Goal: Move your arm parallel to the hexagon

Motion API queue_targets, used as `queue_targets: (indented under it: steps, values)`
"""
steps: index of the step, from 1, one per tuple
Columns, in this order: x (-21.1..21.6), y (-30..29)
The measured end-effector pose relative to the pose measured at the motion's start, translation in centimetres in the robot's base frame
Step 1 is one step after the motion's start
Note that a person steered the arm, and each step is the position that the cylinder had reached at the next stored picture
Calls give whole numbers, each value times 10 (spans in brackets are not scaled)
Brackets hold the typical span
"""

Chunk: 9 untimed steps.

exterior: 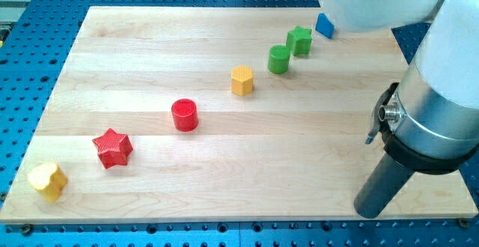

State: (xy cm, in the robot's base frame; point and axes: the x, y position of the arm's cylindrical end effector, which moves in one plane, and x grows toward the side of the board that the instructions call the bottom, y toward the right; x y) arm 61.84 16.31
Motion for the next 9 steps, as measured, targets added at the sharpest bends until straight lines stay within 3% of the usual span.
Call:
queue_targets:
  steps: [6,8,9]
  values:
    - [0,3]
    - [-40,34]
    - [-95,57]
